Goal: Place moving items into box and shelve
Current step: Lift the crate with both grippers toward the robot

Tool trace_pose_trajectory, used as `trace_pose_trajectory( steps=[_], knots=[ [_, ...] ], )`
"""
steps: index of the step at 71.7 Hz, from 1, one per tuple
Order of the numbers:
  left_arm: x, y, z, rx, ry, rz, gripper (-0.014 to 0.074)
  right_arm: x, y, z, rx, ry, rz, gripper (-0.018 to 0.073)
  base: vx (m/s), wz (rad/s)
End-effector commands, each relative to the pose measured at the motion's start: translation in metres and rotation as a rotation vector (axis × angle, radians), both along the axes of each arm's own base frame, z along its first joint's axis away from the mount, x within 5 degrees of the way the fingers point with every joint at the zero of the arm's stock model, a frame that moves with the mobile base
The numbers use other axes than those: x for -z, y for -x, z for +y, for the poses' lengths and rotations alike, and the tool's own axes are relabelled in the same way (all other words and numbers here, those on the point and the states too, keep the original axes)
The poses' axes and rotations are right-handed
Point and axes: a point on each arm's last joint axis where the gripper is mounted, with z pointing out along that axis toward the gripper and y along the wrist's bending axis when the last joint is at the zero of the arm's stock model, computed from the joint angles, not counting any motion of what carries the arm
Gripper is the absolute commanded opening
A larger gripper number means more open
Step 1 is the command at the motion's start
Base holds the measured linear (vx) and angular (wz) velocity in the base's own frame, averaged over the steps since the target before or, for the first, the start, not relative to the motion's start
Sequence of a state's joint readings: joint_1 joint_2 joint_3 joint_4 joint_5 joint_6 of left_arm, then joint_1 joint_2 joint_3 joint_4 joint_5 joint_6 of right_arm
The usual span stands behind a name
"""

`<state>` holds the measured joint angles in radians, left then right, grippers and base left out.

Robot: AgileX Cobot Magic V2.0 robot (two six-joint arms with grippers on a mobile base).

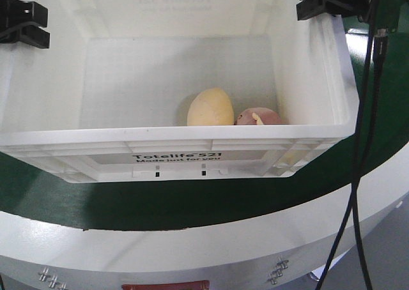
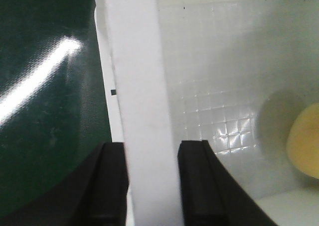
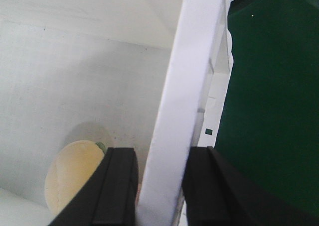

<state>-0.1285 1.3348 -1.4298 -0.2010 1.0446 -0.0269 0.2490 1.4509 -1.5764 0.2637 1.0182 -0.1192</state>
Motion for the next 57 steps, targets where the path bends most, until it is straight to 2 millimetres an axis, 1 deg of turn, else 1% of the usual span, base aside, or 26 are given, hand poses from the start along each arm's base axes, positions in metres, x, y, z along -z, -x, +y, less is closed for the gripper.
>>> trace_pose_trajectory(
  steps=[1,57],
  knots=[
    [-0.0379,0.0121,-0.0130,0.034,0.179,-0.187,-0.0027,-0.0375,0.0142,0.0089,-0.031,-0.166,-0.157,-0.0012,0.00,0.00],
    [-0.0347,0.0162,-0.0156,0.062,0.190,-0.130,-0.0027,-0.0322,0.0191,0.0096,-0.047,-0.154,-0.077,-0.0012,0.00,0.00]
  ],
)
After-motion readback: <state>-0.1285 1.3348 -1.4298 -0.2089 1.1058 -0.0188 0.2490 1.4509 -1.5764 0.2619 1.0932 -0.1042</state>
